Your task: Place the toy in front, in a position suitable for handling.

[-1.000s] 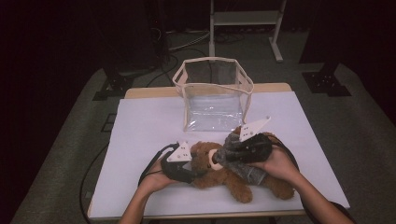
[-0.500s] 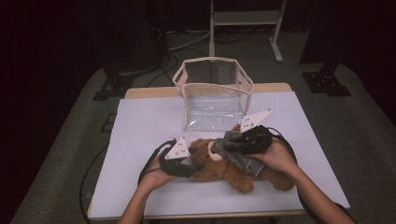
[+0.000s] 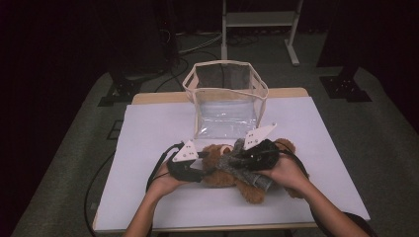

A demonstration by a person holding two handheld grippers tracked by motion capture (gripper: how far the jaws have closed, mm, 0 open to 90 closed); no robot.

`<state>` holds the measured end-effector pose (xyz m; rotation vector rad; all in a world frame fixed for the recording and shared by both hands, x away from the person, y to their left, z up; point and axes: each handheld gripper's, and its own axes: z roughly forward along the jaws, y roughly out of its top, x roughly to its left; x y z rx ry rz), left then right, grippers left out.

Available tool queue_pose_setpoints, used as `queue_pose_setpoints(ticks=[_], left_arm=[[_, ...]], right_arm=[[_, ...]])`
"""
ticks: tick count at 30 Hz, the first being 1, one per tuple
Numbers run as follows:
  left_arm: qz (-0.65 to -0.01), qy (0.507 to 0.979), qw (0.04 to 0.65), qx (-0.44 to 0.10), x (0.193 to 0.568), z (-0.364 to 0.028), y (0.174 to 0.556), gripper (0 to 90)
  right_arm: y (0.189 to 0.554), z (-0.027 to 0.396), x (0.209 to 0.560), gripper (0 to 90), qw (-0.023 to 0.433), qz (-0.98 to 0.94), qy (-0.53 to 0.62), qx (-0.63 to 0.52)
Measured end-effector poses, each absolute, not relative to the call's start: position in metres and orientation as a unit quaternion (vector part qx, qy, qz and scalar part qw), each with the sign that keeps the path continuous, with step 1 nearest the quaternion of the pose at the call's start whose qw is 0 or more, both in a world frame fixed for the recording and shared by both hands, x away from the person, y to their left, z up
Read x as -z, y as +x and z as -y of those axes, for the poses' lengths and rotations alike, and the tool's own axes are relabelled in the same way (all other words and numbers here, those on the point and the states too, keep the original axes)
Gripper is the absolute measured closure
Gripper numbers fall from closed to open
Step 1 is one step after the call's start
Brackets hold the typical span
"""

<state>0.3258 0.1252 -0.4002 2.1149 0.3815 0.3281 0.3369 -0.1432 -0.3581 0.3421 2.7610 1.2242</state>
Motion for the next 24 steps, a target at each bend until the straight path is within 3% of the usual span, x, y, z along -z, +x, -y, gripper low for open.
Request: queue_pose_setpoints(ticks=[7, 16, 24], left_arm=[[-0.145, 0.872, 0.451, -0.127, 0.405, -0.13, 0.319, 41.3], [-0.148, 0.867, 0.455, -0.138, 0.408, -0.12, 0.328, 42.6], [-0.154, 0.863, 0.461, -0.136, 0.408, -0.124, 0.329, 41.4]], right_arm=[[0.339, 0.151, 0.359, 79.3, 0.05, -0.907, 0.124, -0.4], [0.329, 0.12, 0.342, 79.2, 0.044, -0.907, 0.081, -0.41], [0.337, 0.108, 0.356, 79.3, 0.032, -0.917, 0.08, -0.39]])
